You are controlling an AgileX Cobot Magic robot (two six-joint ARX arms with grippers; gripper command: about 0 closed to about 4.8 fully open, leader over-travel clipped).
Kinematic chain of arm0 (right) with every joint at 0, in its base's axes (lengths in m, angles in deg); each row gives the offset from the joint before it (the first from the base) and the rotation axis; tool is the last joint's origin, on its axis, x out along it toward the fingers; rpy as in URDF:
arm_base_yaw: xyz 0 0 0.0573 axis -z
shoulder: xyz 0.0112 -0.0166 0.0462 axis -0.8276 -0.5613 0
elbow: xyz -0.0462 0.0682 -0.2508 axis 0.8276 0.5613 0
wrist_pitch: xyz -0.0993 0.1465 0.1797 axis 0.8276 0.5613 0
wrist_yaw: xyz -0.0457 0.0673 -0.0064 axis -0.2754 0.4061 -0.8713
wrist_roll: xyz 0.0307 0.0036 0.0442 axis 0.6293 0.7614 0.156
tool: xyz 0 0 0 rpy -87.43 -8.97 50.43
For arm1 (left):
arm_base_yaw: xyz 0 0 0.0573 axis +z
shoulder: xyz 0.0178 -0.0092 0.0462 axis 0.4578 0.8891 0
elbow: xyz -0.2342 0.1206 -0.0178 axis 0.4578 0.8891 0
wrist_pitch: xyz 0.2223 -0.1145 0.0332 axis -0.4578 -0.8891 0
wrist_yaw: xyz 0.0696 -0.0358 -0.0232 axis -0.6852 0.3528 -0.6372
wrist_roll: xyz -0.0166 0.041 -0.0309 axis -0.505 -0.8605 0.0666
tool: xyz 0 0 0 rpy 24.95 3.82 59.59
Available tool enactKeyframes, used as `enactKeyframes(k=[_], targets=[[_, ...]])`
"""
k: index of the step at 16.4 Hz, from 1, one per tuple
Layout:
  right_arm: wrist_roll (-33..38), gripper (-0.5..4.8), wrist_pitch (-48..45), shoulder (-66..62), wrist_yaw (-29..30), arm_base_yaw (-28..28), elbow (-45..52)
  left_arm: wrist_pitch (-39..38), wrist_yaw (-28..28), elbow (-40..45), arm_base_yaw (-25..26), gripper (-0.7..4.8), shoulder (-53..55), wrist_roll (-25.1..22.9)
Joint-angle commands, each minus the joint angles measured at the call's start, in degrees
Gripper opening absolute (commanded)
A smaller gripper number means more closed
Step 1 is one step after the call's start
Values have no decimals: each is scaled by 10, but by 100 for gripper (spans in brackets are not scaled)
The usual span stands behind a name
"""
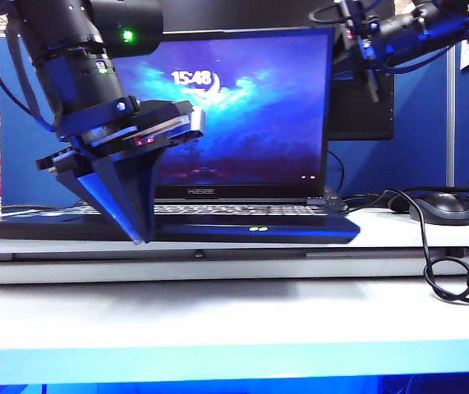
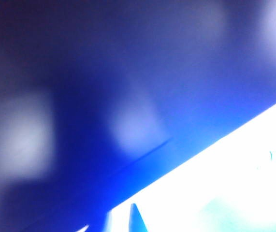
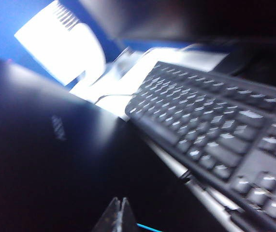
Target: Close the lid of the black laptop.
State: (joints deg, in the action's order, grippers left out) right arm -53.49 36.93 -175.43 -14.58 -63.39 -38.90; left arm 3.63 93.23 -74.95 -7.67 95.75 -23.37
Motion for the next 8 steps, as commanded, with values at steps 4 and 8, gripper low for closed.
enactKeyframes(k=[4,8], targets=[[-81,-8,130,4,35,-26,-1,45,-16,-3,2,60,-2,1],[-122,-8,198,9,36,-30,-1,45,-16,-3,2,60,-2,2]])
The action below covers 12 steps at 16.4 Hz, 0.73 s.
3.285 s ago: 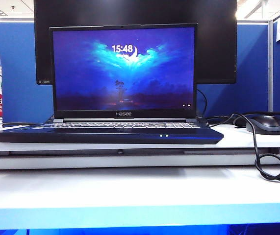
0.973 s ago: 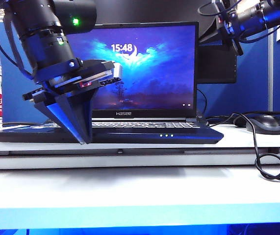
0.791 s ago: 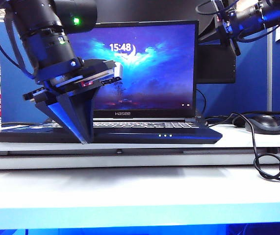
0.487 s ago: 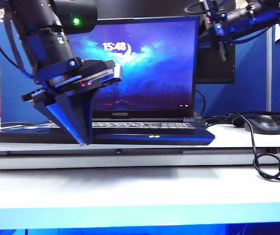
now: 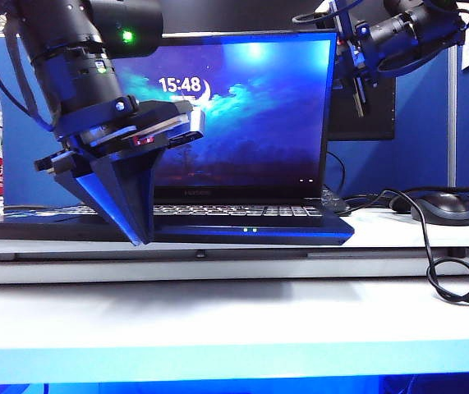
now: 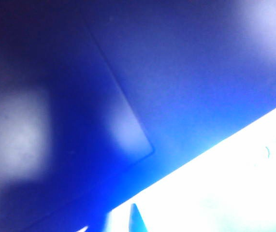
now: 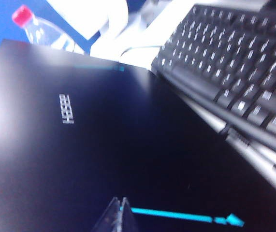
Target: Close the lid of the black laptop.
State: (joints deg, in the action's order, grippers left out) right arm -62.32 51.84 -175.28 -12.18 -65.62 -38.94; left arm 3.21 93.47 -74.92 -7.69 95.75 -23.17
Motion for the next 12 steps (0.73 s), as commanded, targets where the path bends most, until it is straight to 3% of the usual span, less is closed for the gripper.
enactKeyframes(k=[1,8,12], targets=[[-42,-8,61,9,13,-7,0,49,-18,-3,3,60,-2,-1],[-147,-8,212,10,8,-19,0,49,-18,-3,2,60,-2,-1],[-172,-8,243,10,7,-46,0,49,-18,-3,2,60,-2,-1]])
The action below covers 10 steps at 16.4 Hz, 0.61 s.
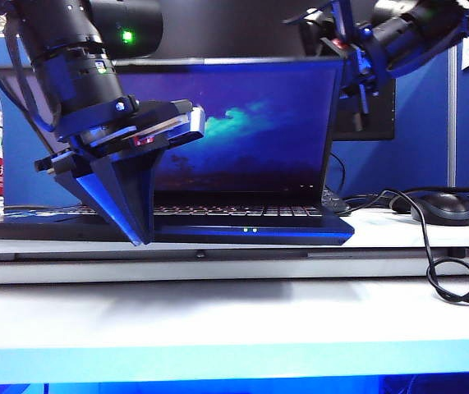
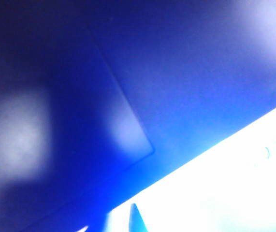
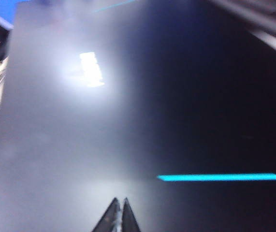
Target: Close the lid of the black laptop.
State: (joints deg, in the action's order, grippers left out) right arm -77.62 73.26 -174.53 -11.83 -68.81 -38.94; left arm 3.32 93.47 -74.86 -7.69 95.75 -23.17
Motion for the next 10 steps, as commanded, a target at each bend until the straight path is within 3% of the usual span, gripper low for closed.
enactKeyframes(k=[1,5,10], targets=[[-19,-8,29,3,4,-15,0,45,-17,-4,2,60,-2,-1],[-19,-8,30,3,5,-21,0,-11,60,-4,2,58,-2,-16],[-19,-8,28,3,5,-21,-1,-102,329,-4,2,56,-2,-127]])
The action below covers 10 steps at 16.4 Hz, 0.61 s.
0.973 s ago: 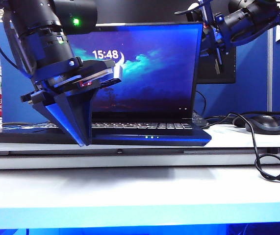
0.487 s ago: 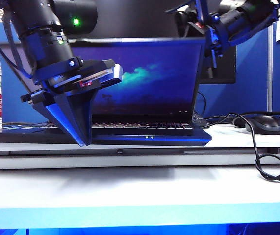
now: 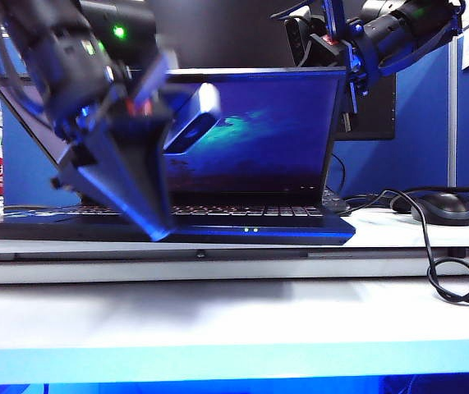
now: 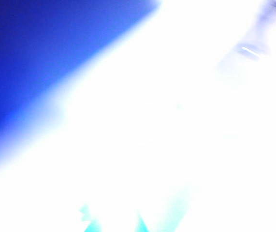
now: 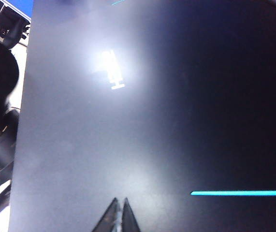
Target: Close the lid of the black laptop.
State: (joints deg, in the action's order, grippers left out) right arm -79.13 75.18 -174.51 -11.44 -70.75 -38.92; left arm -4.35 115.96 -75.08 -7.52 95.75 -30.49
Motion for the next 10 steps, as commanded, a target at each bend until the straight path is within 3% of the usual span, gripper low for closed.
enactKeyframes(k=[1,3,5,6,10], targets=[[-4,-8,9,3,1,-2,-1,-35,166,-2,0,53,-3,-88],[-3,-8,10,3,1,-2,-1,-47,347,-2,0,52,-10,-184],[-2,-8,12,3,1,-2,-1,-43,565,-5,3,52,-29,-249],[-2,-8,12,3,1,-2,-1,-29,626,-6,4,52,-39,-251],[-2,-8,10,3,1,-2,-1,-7,618,-31,13,52,-114,-224]])
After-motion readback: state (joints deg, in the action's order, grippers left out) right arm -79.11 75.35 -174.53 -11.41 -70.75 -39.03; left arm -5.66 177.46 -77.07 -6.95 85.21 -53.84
